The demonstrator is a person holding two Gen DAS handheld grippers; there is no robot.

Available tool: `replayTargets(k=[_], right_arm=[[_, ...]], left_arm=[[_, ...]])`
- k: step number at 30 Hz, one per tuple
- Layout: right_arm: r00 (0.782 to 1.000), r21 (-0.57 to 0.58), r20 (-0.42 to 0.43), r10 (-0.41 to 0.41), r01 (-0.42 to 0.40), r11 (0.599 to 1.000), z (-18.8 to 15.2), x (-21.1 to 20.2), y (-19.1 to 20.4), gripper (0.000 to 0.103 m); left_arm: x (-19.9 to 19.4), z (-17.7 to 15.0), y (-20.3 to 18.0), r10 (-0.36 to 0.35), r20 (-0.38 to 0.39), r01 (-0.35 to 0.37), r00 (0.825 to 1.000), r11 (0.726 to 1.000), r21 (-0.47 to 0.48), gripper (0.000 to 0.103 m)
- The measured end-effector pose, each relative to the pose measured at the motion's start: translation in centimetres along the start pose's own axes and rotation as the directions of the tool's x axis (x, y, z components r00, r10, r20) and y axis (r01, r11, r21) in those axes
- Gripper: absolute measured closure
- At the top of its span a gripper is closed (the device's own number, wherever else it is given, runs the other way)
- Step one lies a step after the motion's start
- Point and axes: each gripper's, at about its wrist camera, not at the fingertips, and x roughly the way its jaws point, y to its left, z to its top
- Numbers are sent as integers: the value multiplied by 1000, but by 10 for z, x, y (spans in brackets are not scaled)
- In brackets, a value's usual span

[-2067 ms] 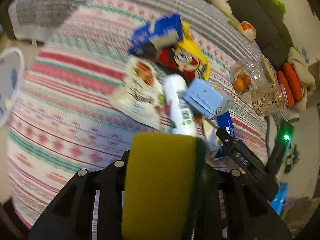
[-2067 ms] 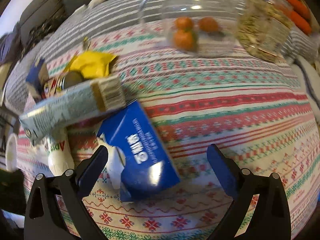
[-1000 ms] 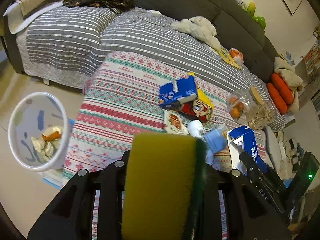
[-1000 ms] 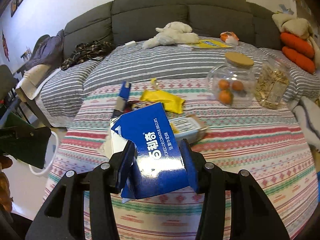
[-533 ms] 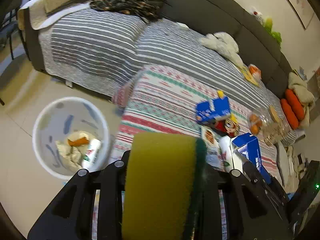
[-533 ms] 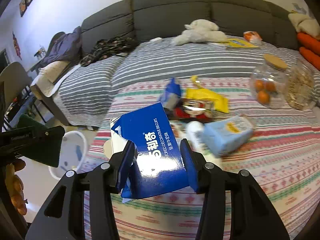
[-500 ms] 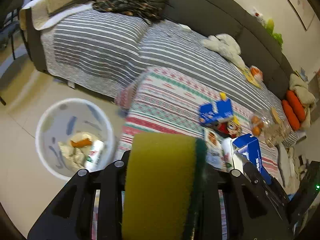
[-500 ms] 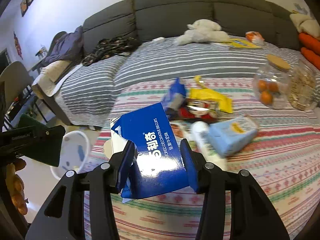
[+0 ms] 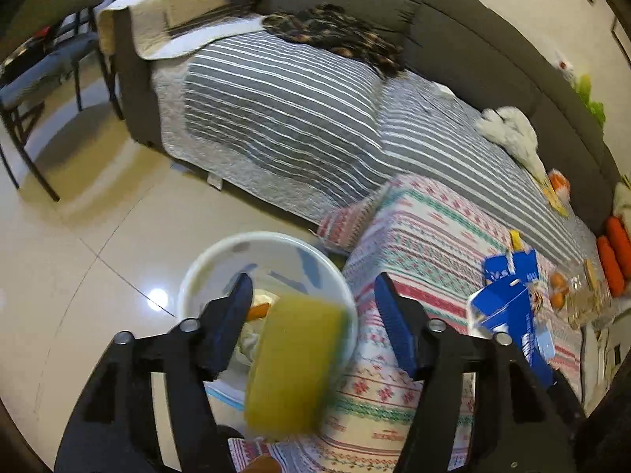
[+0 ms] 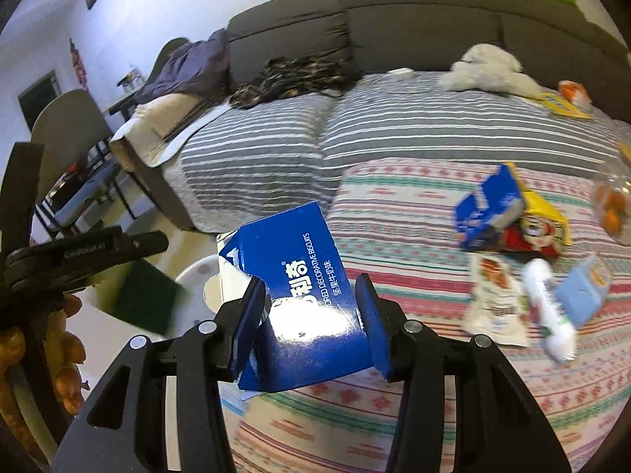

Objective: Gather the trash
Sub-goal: 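Release the blue biscuit box into the wastebasket with the right tool, then move both open tools back over the cluttered table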

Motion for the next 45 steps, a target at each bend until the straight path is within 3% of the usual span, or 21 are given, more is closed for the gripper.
replayTargets(k=[8,17,18,21,33,38,45], right_arm=[[998,-37,-45,37,-39,999,-1,34,42,55],[995,-107,-72,62,-70,992,-1,60,82,54],[995,-122,-76,59,-68,990,-1,61,88,52],[997,-132,-64,42,-51,990,-3,62,96,24],[994,-97,23,-103,105,990,9,46,83,9],[985,-74,54,-162,166,983,18,36,70,8],[970,-47,96,-224,230,972,23,18,49,7]], left_arm=[[-22,13,42,-8,57,14,998,994,-109,34],[-50,16,66,79,146,-58,986,988,-142,33],[-53,16,68,91,156,-68,984,987,-143,32],[-58,16,74,116,176,-89,978,984,-152,29],[-63,13,66,184,209,-161,961,980,-119,14],[-62,9,49,252,239,-242,938,968,-73,7],[-59,-1,10,357,324,-392,876,918,49,7]])
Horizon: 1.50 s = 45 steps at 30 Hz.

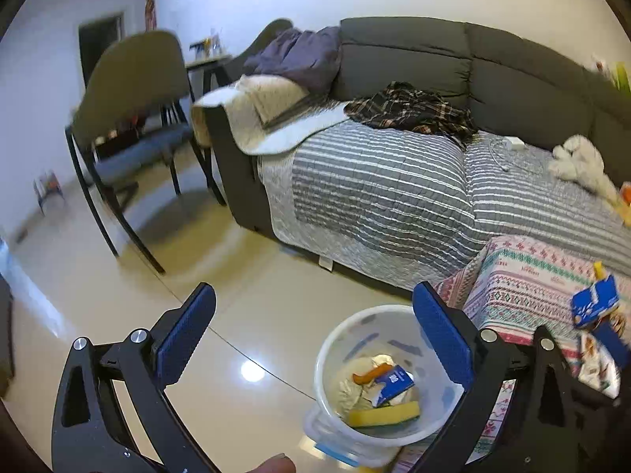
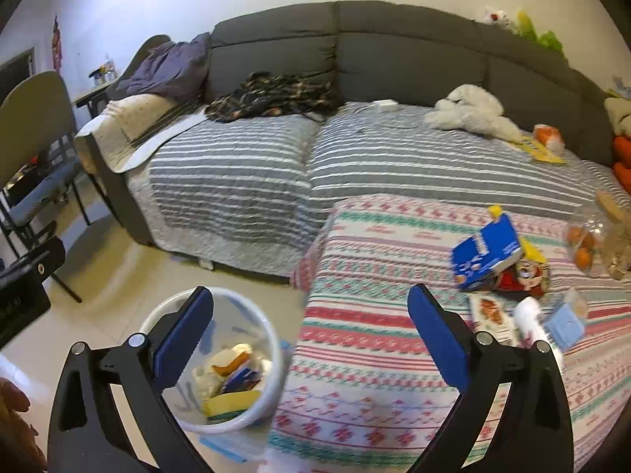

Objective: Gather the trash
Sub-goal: 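Move both open tools back over the cluttered table, then grasp the brown snack packet with the left tool while the right tool grasps the white bottle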

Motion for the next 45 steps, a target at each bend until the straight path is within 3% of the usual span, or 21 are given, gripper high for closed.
replayTargets(k=[9,16,33,42,43,45], right_arm=[[997,47,39,-69,67,997,5,-10,-40,7],[990,65,64,-129,125,990,8,-17,-74,7],[971,132,21,-236,232,964,-6,-26,-187,7],[955,151,-46,-292,296,943,-19,-30,-266,7],[953,147,-57,-298,303,942,-20,-30,-274,7],[947,141,-79,-311,319,937,-25,-29,-294,7]], left_arm=[[-10,-4,-35,-17,6,16,1000,998,56,7],[-18,-8,-74,-69,-7,69,998,993,91,7],[-32,-24,-181,-155,-64,164,986,970,177,7],[-25,-50,-256,-241,-210,287,948,930,228,7],[-22,-56,-264,-248,-242,305,938,922,238,7],[-11,-69,-282,-281,-334,367,900,901,230,7]])
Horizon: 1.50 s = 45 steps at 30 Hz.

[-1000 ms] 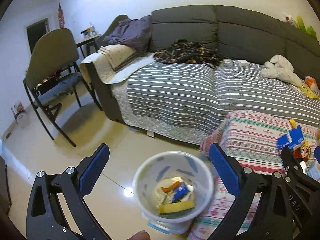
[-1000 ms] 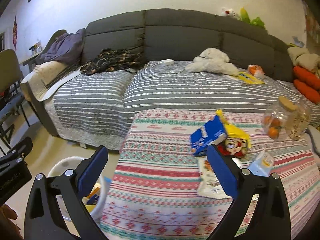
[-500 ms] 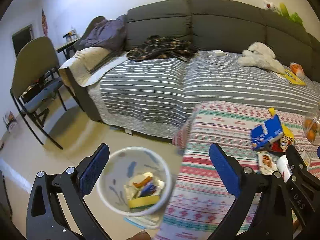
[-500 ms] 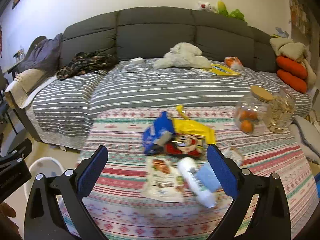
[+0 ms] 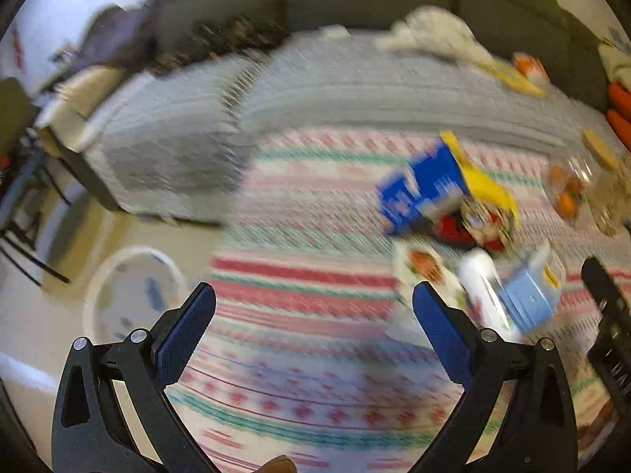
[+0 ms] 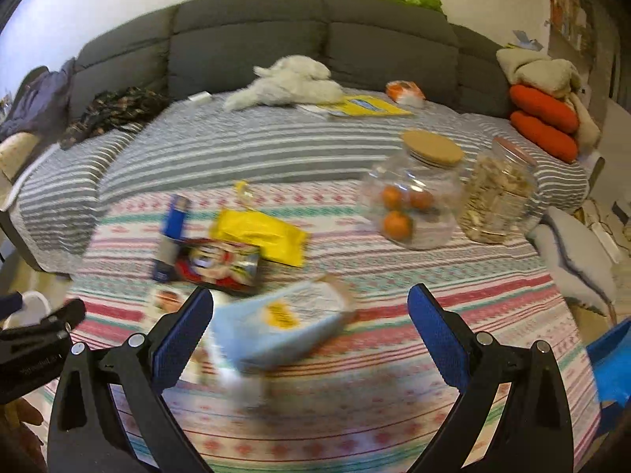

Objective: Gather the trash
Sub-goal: 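Grasp the brown snack packet with the left tool while the right tool grasps the white bottle, then carry the snack packet and white bottle to the wastebasket and release both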

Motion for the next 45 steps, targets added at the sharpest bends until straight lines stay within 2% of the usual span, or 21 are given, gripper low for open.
replayTargets(k=[2,4,6,8,11,13,14,15,16,18,19,21,22,26,29,30,31,32,33,38,45], right_arm=[[1000,13,-15,-11,12,1000,-2,7,-17,7],[998,54,-57,-12,15,998,-4,19,-35,7],[993,114,-110,36,-23,993,-3,29,-49,7],[989,147,-127,70,-51,988,-2,33,-56,7],[987,133,-140,84,-65,989,-2,37,-57,7],[977,139,-169,128,-104,985,-5,41,-58,7],[968,154,-189,164,-136,979,-7,43,-58,7],[958,168,-205,198,-165,972,-10,44,-57,7],[945,178,-221,240,-203,963,-13,45,-54,7],[919,178,-255,302,-262,949,-21,45,-46,7],[905,172,-272,328,-289,942,-26,46,-39,7],[875,135,-310,371,-346,928,-38,44,-19,7],[871,111,-319,374,-357,927,-41,44,-11,7],[891,-15,-304,338,-359,933,-54,44,26,7],[907,-26,-270,322,-341,940,-55,53,39,7],[908,-12,-263,325,-340,940,-56,58,40,12],[906,-1,-264,332,-345,939,-56,62,40,26],[899,11,-271,344,-354,935,-56,67,41,36],[886,30,-290,361,-368,929,-55,74,38,58],[881,52,-268,391,-392,918,-53,69,35,65],[892,15,-104,440,-441,897,-28,14,36,65]], left_arm=[[16,-2,-10,-37,-50,37,998,999,-5,7],[31,-2,-19,-26,-66,26,997,1000,0,7],[43,-1,-24,-20,-86,20,996,1000,-5,7],[59,0,-27,-60,-123,56,991,998,-35,8],[78,-3,-35,-118,-157,112,980,993,-45,19],[82,-5,-41,-148,-168,146,975,989,-20,38],[81,-7,-45,-150,-153,153,977,988,6,42],[79,-7,-46,-163,-139,167,977,986,20,66],[76,-6,-46,-193,-142,197,971,980,20,77],[67,-4,-39,-228,-135,228,964,973,-16,89],[61,-2,-35,-241,-129,239,962,971,-31,91],[46,1,-25,-249,-104,246,963,968,-46,93],[37,2,-20,-246,-83,244,966,969,-43,94],[12,6,-6,-264,-31,263,964,964,-38,95],[-1,8,1,-261,-5,261,965,965,-28,95],[-4,7,1,-261,3,261,965,965,-24,95],[-6,4,2,-262,8,263,965,965,-21,95],[-8,4,3,-261,12,261,965,965,-18,95],[-10,4,4,-259,17,259,966,966,-16,95],[-20,4,17,-254,44,255,966,967,-22,95],[-36,11,33,-261,107,269,959,961,-59,95]])
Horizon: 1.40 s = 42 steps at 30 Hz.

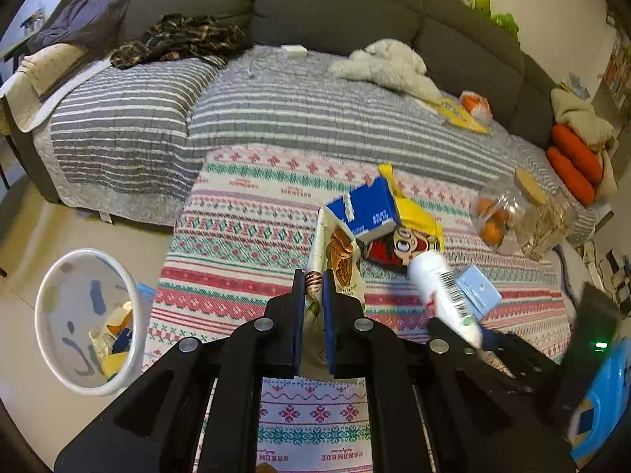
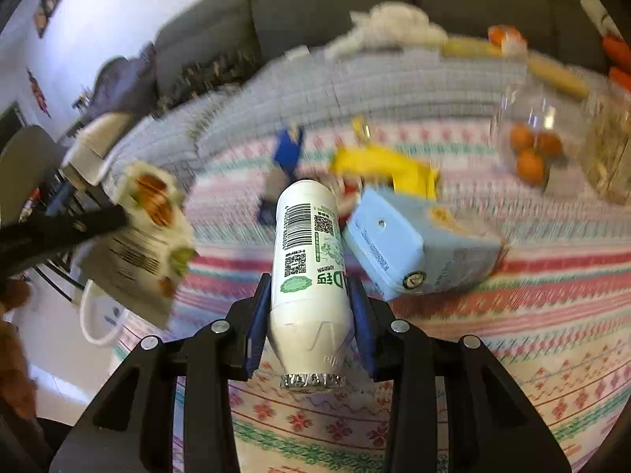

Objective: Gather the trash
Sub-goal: 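Carry the snack packet and white bottle to the wastebasket and release both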

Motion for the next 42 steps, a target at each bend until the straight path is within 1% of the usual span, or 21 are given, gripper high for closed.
replayTargets(k=[5,9,14,21,26,29,35,42], right_arm=[[995,-5,104,3,-3,1000,12,-32,3,65],[984,-4,176,-27,28,1000,21,-49,4,65],[973,-6,224,-49,51,999,23,-64,7,65],[966,-40,248,-75,88,995,15,-70,26,65],[962,-62,263,-70,89,994,10,-71,46,65],[965,-74,258,-53,74,995,6,-68,60,65],[973,-79,231,0,19,997,2,-54,93,65],[976,-147,206,70,-40,988,-2,-37,151,65]], left_arm=[[-9,0,0,-11,24,11,1000,1000,4,95],[-14,-3,-1,-10,43,9,999,1000,17,95],[-19,-6,2,-17,56,16,998,1000,22,95],[-27,-10,16,-4,69,2,998,1000,25,95],[-37,-11,35,19,90,-20,996,1000,5,95],[-40,-13,49,40,89,-39,995,999,-14,95],[-51,-14,84,90,97,-84,991,995,-61,95],[-62,-17,135,158,87,-146,984,981,-128,95]])
